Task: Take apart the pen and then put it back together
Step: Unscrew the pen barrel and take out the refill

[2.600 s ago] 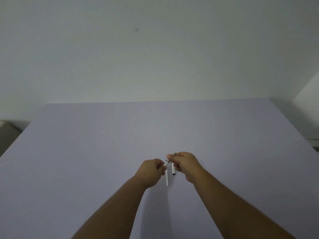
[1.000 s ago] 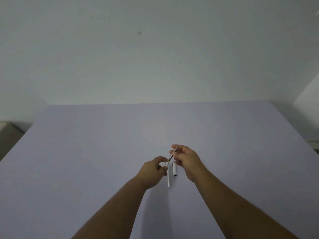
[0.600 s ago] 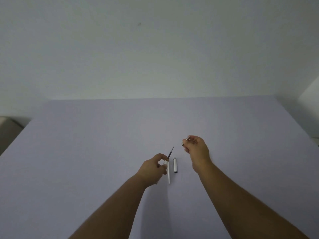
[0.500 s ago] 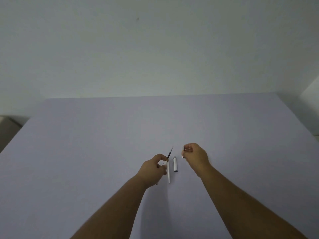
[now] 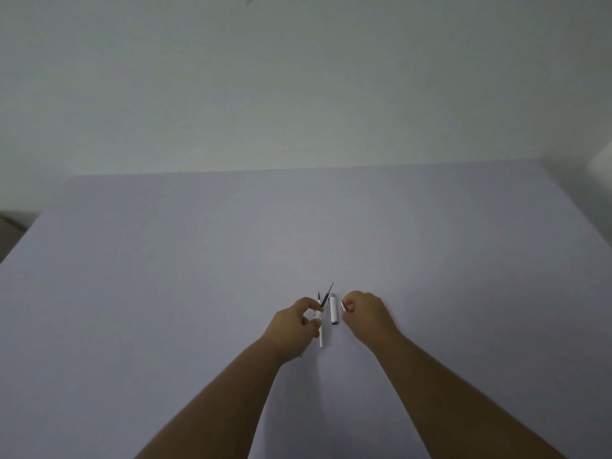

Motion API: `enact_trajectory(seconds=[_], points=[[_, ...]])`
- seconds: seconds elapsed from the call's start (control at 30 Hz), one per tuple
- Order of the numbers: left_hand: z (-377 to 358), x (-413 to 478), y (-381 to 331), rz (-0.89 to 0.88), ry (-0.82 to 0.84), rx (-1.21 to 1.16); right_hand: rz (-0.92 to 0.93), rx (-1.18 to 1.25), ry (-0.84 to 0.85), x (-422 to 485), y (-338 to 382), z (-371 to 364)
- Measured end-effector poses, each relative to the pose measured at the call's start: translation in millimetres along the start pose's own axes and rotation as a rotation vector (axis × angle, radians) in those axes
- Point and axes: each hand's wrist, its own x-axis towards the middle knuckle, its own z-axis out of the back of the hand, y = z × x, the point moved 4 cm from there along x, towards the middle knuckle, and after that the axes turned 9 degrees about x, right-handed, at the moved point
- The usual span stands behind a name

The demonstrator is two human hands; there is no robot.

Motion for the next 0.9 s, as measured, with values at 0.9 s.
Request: enact_trajectory(seconds=[0.9], points=[[-1,6,-8,-0.006,0.005,0.032,-0.093,0.683,0.031,-10,4,25]])
